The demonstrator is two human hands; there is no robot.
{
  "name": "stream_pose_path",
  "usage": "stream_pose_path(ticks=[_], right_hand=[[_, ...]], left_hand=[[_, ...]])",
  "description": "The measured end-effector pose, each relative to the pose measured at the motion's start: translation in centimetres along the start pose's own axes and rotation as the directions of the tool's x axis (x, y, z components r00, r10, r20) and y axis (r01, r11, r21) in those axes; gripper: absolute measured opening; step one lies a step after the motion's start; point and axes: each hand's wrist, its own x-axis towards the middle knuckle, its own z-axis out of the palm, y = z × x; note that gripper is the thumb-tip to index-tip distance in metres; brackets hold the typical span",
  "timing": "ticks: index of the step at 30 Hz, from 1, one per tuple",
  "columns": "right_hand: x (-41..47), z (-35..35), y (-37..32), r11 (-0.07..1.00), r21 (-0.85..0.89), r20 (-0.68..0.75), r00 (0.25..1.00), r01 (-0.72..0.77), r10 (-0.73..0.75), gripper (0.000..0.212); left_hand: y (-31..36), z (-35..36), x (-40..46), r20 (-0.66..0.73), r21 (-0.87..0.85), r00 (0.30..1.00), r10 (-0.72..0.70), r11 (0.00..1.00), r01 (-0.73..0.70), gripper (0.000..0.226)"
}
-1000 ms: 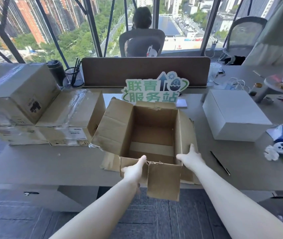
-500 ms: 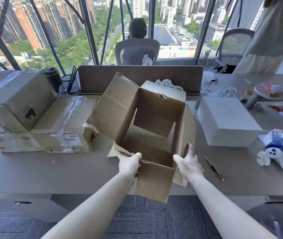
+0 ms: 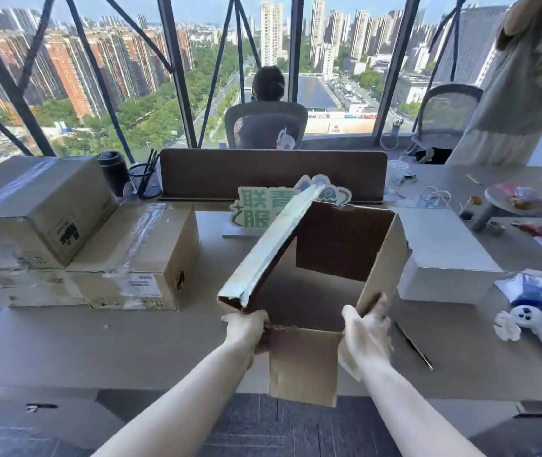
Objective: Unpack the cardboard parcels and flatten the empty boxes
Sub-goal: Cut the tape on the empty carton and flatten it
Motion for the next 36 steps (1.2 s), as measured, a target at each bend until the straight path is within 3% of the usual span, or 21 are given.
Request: stream_pose_path(ticks=[2, 3, 6, 8, 14, 18, 22, 25, 26, 30, 33, 36], right_hand=[[0.0, -0.2, 0.0, 1.0, 0.012, 0.025, 0.999, 0.027, -0.027, 0.094], [-0.1, -0.4, -0.1, 0.999, -0.001, 0.042, 0.998, 0.039, -0.039, 0.094], [-0.7, -1.2, -0.6, 0.998, 0.011, 0.126, 0.99, 0.063, -0.064, 0.092], [-1.1, -1.2, -0.8, 0.994, 0.069, 0.169, 0.981, 0.079, -0.09, 0.09], [0.4, 0.4, 1.1, 0.961, 0.277, 0.314, 0.945, 0.001, -0.092, 0.08], [-0.7, -0.2, 0.5, 0.935, 0.346, 0.451, 0.887, -0.077, -0.094, 0.076], [-0.7, -0.5, 0.8, 0.919, 0.388, 0.579, 0.795, -0.073, -0.181, 0.072], [-0.9, -0.9, 0.7, 0.927, 0.374, 0.626, 0.746, -0.03, -0.228, 0.065], [-1.0, -0.9, 0.7, 0.928, 0.371, 0.645, 0.728, -0.03, -0.234, 0.068], [-1.3, -1.0, 0.5, 0.91, 0.408, 0.702, 0.663, -0.072, -0.262, 0.066], [-1.0, -0.5, 0.8, 0.876, 0.466, 0.703, 0.655, -0.128, -0.278, 0.058], [-0.4, 0.3, 1.2, 0.868, 0.47, 0.702, 0.665, -0.164, -0.255, 0.061]], left_hand=[[0.0, -0.5, -0.4, 0.071, 0.027, 0.997, 0.026, 0.999, -0.028, 0.032], [0.1, -0.8, -0.5, 0.091, 0.065, 0.994, 0.057, 0.996, -0.063, 0.037], [0.6, -1.7, 0.3, 0.069, 0.221, 0.983, 0.17, 0.958, -0.181, 0.093], [1.1, -2.3, 0.8, 0.066, 0.266, 0.977, 0.205, 0.94, -0.215, 0.106], [1.7, -3.2, 1.9, 0.058, 0.441, 0.968, 0.243, 0.864, -0.243, 0.096], [2.1, -2.6, 2.5, 0.023, 0.452, 0.966, 0.259, 0.859, -0.241, 0.09], [2.9, -1.6, 2.5, 0.132, 0.343, 0.966, 0.221, 0.904, -0.254, 0.035], [3.4, -0.7, 1.9, 0.272, 0.273, 0.94, 0.209, 0.919, -0.283, 0.007], [3.5, -0.5, 1.6, 0.324, 0.242, 0.927, 0.186, 0.932, -0.272, 0.006], [3.6, -0.2, 1.6, 0.399, 0.23, 0.912, 0.099, 0.952, -0.204, 0.041], [3.6, 0.0, 0.8, 0.368, 0.174, 0.929, 0.041, 0.978, -0.112, 0.047], [1.3, -0.5, 2.4, 0.315, 0.12, 0.942, -0.111, 0.99, 0.076, 0.059]])
